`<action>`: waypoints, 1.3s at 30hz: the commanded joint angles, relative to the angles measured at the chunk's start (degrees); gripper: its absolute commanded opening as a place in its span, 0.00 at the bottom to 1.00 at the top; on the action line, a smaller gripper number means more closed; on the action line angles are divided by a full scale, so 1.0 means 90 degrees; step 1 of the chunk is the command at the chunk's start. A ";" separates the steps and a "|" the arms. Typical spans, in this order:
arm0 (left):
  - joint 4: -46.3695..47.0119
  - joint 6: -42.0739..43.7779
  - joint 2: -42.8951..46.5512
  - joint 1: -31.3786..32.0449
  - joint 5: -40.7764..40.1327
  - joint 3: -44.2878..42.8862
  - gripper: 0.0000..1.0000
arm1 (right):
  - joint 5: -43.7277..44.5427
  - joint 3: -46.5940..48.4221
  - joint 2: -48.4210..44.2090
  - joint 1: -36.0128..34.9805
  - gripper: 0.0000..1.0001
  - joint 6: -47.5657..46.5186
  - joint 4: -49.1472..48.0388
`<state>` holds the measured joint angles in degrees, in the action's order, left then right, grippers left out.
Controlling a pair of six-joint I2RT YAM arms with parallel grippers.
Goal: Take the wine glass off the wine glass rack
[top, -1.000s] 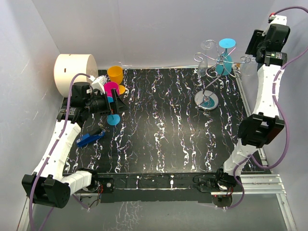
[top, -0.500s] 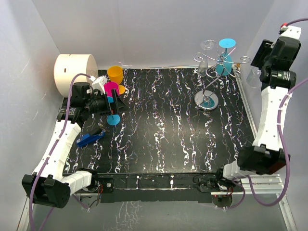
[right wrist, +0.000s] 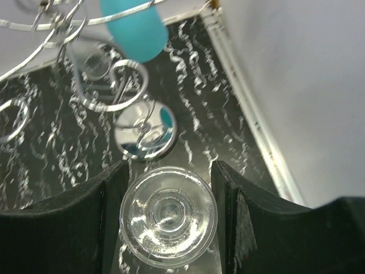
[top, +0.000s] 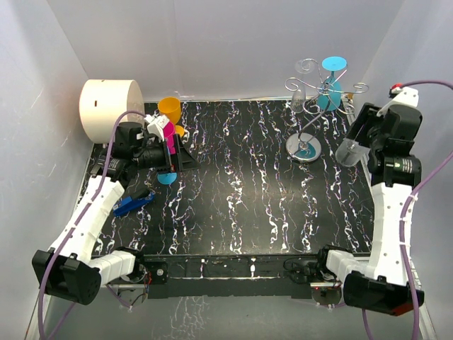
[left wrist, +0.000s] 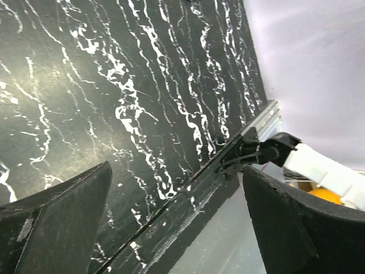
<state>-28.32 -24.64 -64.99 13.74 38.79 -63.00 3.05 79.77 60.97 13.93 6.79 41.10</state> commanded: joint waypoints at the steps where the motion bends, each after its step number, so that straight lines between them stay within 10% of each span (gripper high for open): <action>1: 0.0604 -0.0571 0.0029 0.0049 0.0744 0.0144 0.97 | -0.0819 -0.0388 -0.0594 -0.0248 0.10 0.0389 -0.0111; 10: 0.3488 -0.2447 -0.0017 0.1274 0.0582 0.0976 0.98 | -0.3197 -0.1570 -0.1065 -0.0494 0.10 0.1658 -0.0580; 19: 0.7192 -0.4528 -0.0894 0.3455 -0.1493 0.2137 0.96 | -0.4628 -0.2537 -0.1316 -0.0560 0.10 0.3618 -0.2103; 39: 1.0700 -0.6161 -0.2758 0.4159 -0.2414 0.2091 0.74 | -0.5261 -0.3538 -0.1283 -0.0782 0.09 0.5223 -0.4060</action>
<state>60.58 -79.64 -90.30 50.68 18.55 -41.12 -41.98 47.79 50.57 7.29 50.17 14.02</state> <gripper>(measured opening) 0.741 0.545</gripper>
